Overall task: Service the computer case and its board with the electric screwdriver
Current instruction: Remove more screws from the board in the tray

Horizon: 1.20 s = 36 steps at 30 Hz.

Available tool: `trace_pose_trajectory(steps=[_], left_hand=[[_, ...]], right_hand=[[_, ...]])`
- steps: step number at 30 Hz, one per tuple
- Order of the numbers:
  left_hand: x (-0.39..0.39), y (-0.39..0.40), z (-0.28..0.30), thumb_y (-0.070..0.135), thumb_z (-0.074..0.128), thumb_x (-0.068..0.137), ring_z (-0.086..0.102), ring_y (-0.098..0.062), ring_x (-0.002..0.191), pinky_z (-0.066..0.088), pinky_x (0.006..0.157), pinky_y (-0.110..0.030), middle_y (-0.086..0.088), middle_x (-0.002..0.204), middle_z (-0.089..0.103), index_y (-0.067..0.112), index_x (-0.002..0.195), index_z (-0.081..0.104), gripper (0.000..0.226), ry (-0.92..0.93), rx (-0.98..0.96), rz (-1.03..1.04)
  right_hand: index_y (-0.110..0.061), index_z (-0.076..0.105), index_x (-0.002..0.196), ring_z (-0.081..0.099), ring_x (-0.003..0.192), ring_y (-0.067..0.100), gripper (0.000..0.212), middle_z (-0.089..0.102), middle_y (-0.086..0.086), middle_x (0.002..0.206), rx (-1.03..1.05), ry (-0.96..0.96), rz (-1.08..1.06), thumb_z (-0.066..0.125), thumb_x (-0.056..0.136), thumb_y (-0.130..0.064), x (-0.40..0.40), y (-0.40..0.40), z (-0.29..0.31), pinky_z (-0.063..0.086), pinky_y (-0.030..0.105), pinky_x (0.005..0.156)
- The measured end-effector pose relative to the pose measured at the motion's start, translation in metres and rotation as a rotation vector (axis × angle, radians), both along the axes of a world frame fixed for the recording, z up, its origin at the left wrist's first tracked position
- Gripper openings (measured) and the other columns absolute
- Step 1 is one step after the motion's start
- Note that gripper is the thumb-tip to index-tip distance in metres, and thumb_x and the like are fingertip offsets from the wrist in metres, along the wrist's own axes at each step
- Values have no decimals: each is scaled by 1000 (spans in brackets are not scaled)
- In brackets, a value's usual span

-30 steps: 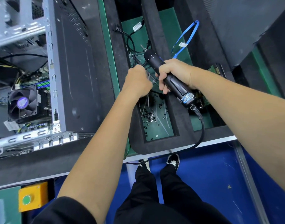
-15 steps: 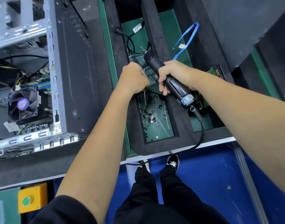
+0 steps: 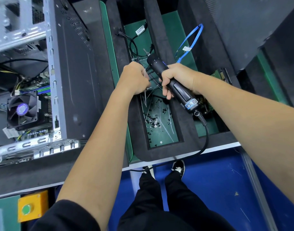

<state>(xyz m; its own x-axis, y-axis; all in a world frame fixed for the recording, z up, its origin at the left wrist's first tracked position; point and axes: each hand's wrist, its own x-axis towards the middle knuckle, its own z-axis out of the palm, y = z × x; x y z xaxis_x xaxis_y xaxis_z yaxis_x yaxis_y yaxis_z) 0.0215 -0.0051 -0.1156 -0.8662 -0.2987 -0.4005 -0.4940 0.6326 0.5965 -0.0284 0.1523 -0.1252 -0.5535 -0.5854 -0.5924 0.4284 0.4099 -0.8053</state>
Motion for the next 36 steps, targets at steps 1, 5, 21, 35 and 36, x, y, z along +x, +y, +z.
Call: trace_pose_trajectory(steps=[1,5,21,35,36], left_hand=[[0,1,0,4,75,74,69,-26,73,58,76,-39,-4,76,66,3,77,66,9,-11,-17,-15],[0,6,-1,4,70,77,70,-33,77,58,74,-41,-16,91,68,-4,87,67,13,-63,-47,-69],[16,36,-34,3,45,83,55,-31,100,46,84,-35,-14,110,56,6,110,55,28,-140,-302,-464],[45,62,-54,1,49,86,58,-31,106,39,66,-34,-10,117,57,7,121,52,36,-221,-749,-771],[45,62,-55,1,49,86,58,-31,106,39,66,-34,-10,116,57,7,121,52,36,-219,-739,-766]], right_hand=[[-7,48,85,61,46,28,10,64,17,59,-1,1,-2,49,79,1,0,0,0,49,24,48],[-7,47,84,61,47,28,10,65,17,60,2,7,3,49,79,1,0,1,1,50,24,48],[-5,49,87,60,43,27,10,64,16,57,1,21,-3,49,79,2,3,-1,5,47,21,44],[-6,48,82,60,46,28,9,64,17,59,-7,11,-4,49,80,2,3,1,5,51,24,48],[-6,48,82,60,46,28,9,64,17,59,-7,11,-3,50,80,2,3,1,5,51,24,48]])
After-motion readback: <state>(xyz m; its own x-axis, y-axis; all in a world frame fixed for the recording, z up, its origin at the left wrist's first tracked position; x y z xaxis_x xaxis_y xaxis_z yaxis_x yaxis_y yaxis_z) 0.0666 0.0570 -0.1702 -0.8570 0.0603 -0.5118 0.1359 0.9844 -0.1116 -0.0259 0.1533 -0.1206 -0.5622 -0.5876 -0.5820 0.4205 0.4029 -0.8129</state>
